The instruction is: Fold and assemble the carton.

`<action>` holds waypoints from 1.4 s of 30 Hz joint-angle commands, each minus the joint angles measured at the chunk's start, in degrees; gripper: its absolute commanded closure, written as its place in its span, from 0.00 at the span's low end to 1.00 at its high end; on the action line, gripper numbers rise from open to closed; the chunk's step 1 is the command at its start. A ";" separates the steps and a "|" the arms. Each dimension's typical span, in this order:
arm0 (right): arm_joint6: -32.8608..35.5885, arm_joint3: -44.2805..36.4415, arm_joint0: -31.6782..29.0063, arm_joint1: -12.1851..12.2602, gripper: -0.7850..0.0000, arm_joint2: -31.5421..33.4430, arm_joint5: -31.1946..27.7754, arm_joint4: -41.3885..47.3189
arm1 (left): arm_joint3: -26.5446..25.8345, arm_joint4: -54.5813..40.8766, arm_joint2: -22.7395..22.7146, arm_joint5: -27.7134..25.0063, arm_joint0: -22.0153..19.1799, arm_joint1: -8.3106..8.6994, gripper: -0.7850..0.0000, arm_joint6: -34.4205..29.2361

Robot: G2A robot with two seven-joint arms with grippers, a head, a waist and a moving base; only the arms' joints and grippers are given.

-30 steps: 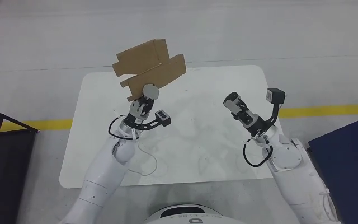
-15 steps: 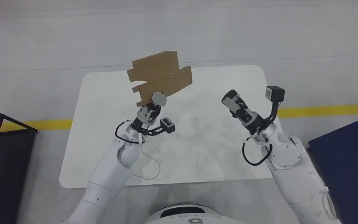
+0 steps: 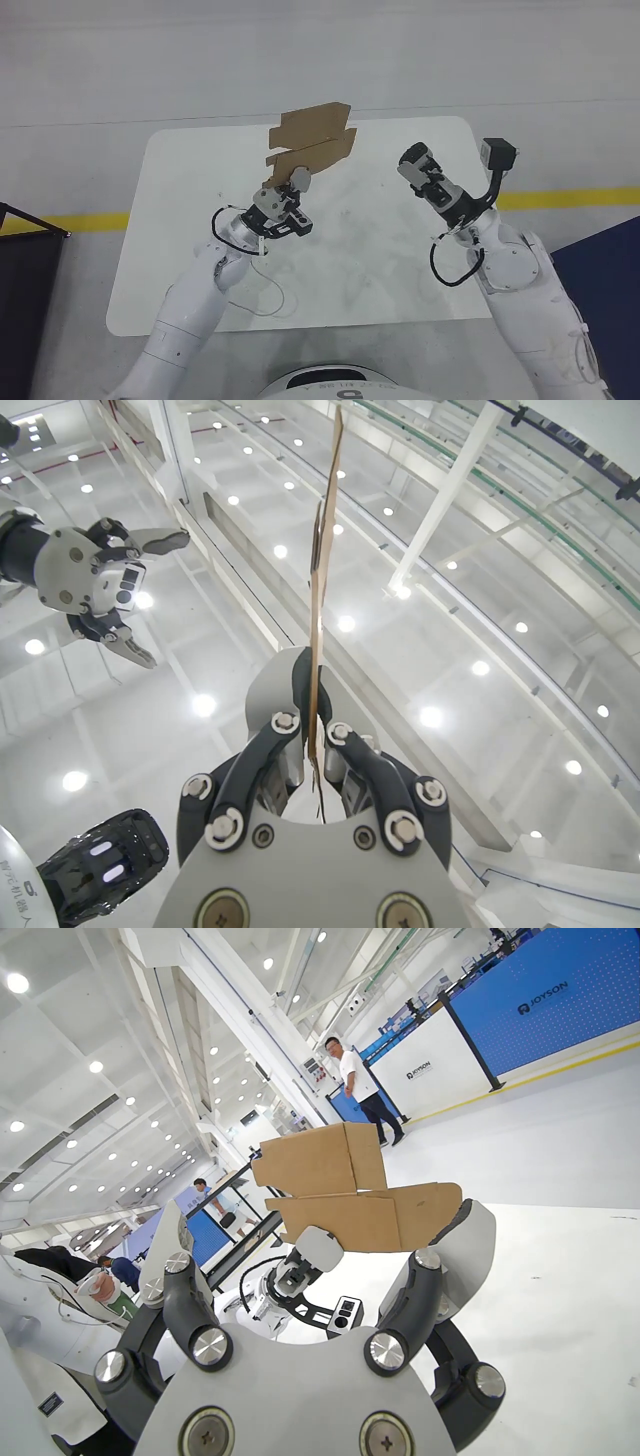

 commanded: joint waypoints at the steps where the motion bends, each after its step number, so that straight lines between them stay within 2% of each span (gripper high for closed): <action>1: 1.35 -0.45 0.62 0.08 0.00 -0.56 1.60 -7.77 | 0.16 -0.88 0.80 2.05 0.58 -0.10 1.00 1.32; 5: 2.22 0.69 3.04 0.29 0.00 -0.62 -3.28 -14.65 | 0.71 -8.44 2.54 10.69 0.45 -0.24 1.00 6.96; 10: 2.06 1.28 4.46 0.66 0.00 0.97 -8.44 -17.56 | -0.14 -18.38 2.73 18.84 0.43 -0.06 1.00 11.43; 12: 2.83 1.82 4.62 0.85 0.03 1.95 -8.74 -17.32 | -0.17 -23.08 2.71 21.68 0.57 0.08 1.00 13.08; 16: 3.51 3.33 5.08 1.01 0.07 2.45 -8.92 -14.18 | -0.39 -26.05 1.97 22.68 0.46 0.49 1.00 16.87; 20: 4.93 4.05 5.44 1.06 0.11 1.11 -10.79 -10.58 | -0.82 -27.19 1.90 22.59 0.89 0.63 1.00 18.11; 24: 7.06 5.09 6.64 1.06 0.16 -0.59 -9.90 -9.45 | -1.25 -27.39 2.42 22.97 1.15 0.65 1.00 18.88; 26: 7.59 5.91 7.33 1.00 0.23 -1.65 -10.03 -8.08 | -1.42 -27.42 2.68 22.98 1.19 0.64 1.00 19.10; 29: 8.32 7.03 8.29 0.95 0.40 -2.92 -11.15 -5.89 | -1.55 -27.46 2.97 23.05 1.24 0.62 1.00 19.18; 30: 8.48 7.40 8.55 0.96 0.50 -3.12 -11.65 -5.26 | -1.49 -27.54 3.00 23.01 1.29 0.61 1.00 19.08; 31: 8.37 7.74 8.67 0.95 0.53 -3.35 -12.37 -4.32 | -1.45 -27.71 3.06 23.02 1.35 0.60 1.00 18.96; 32: 8.32 8.21 8.72 0.95 0.63 -3.54 -13.05 -3.20 | -1.43 -27.64 3.07 23.08 1.39 0.61 1.00 18.98; 34: 8.72 8.89 8.95 1.03 0.98 -3.58 -14.02 -1.96 | -1.43 -27.79 3.03 23.21 1.58 0.62 1.00 18.60; 35: 8.90 9.14 8.97 1.06 1.00 -3.67 -14.53 -1.23 | -1.42 -27.89 3.06 23.23 1.66 0.61 1.00 18.42; 42: 10.81 10.11 9.34 1.39 1.00 -3.73 -15.93 1.78 | -1.37 -27.83 3.06 23.02 1.97 0.63 1.00 18.10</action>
